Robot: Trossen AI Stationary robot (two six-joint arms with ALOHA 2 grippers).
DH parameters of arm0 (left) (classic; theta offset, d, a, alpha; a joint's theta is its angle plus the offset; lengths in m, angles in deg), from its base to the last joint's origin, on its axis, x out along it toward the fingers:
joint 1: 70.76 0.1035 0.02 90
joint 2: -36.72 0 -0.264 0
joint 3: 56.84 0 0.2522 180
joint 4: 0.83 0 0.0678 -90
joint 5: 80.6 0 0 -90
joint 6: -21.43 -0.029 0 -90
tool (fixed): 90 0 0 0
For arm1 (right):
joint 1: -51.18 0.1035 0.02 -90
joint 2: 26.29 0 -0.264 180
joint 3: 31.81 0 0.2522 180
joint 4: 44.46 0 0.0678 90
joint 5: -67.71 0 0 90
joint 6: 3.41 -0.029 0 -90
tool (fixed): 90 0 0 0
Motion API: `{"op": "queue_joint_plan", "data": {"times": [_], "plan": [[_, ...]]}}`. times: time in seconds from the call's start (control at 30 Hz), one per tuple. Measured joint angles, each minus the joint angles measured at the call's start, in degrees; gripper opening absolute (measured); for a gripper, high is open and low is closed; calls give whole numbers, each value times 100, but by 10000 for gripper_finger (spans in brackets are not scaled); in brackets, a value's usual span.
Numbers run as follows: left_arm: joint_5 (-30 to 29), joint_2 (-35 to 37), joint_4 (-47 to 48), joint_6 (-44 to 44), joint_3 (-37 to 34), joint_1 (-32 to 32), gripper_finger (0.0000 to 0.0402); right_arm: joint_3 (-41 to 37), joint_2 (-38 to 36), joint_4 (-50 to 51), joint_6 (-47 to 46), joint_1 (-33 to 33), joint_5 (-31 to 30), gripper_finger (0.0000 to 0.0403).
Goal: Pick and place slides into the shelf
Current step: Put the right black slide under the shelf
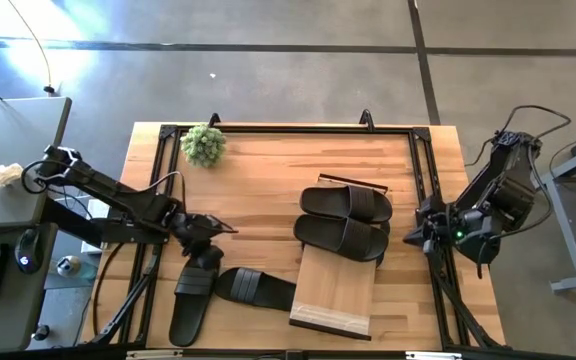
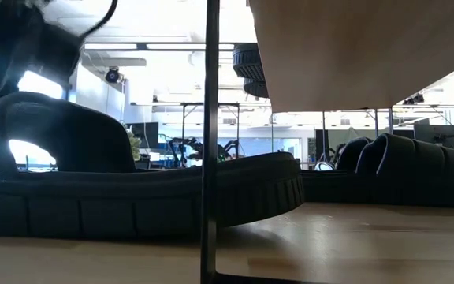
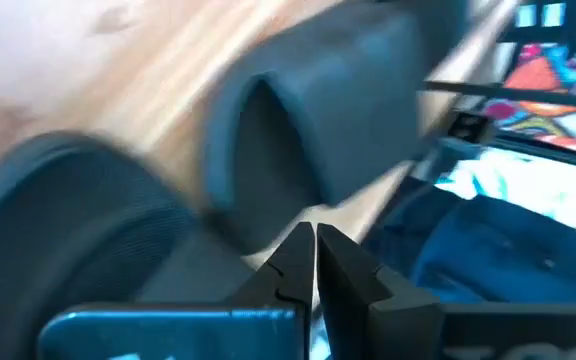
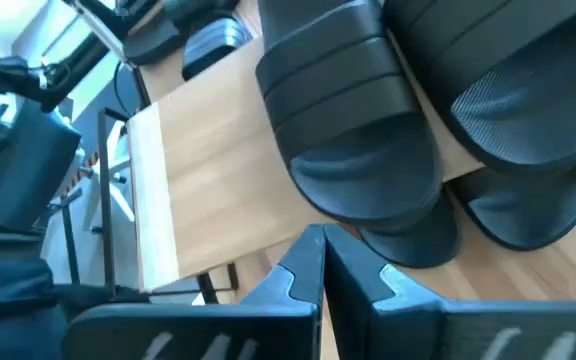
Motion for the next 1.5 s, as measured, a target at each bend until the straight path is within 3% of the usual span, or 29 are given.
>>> {"op": "queue_joint_plan", "data": {"times": [0.3,0.5,0.7,0.9,1.17,1.33,1.5], "plan": [[779,76,321,-913,-216,85,5,2,-4,-117,-41,-2,-66,0],[436,7,-269,-331,-212,84,5,2,0,-151,-41,-3,-73,0],[252,-215,-1416,-307,-205,86,5,2,1,-146,-25,0,-72,0],[161,-752,-1455,-170,-216,84,11,4,-2,-122,21,-2,-94,0],[758,-1462,-2205,-103,-212,84,94,4,-2,-101,21,-2,-242,0],[768,-1840,-2448,145,-211,82,146,4,1,-101,21,-2,-242,0],[838,-2125,-3007,150,-204,84,171,4,2,-101,21,-4,-245,0]]}}
